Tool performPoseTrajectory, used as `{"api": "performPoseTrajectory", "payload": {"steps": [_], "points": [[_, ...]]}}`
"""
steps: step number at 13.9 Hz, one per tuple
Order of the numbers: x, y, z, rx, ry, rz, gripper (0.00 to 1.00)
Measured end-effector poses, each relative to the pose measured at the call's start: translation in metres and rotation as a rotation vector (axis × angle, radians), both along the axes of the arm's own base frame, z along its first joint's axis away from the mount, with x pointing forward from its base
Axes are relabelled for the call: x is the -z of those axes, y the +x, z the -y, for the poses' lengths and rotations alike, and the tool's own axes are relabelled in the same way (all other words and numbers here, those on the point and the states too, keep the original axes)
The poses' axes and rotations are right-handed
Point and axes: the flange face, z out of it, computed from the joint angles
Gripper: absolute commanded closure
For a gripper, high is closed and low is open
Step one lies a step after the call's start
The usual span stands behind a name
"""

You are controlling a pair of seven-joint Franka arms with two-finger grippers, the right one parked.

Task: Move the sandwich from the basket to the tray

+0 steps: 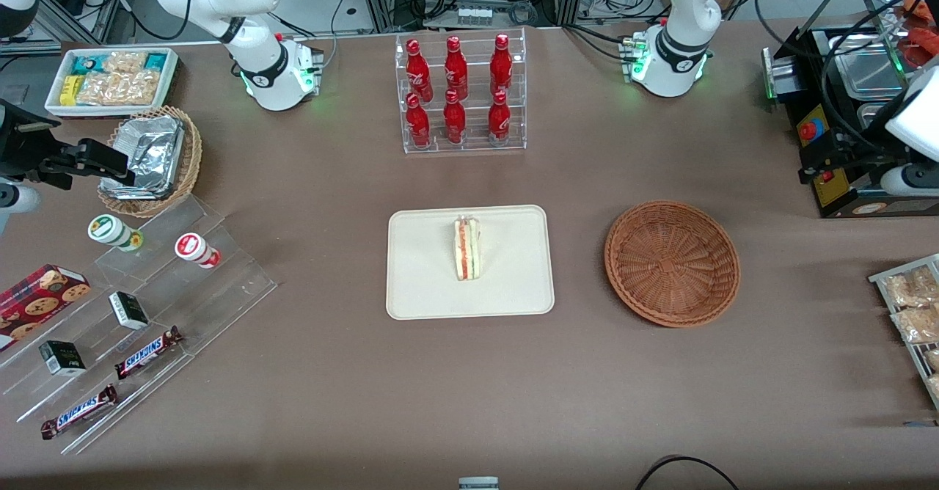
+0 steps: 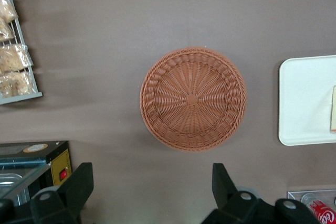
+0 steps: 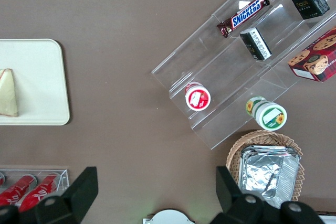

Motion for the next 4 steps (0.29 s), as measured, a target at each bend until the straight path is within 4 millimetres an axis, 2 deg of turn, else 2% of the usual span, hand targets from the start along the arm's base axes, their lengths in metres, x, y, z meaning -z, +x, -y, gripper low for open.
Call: {"api": "performPoseTrajectory", "payload": {"steps": [4], "points": [[0.0021, 0.006, -0.002, 0.0, 0.001, -0.001, 0.0]]}}
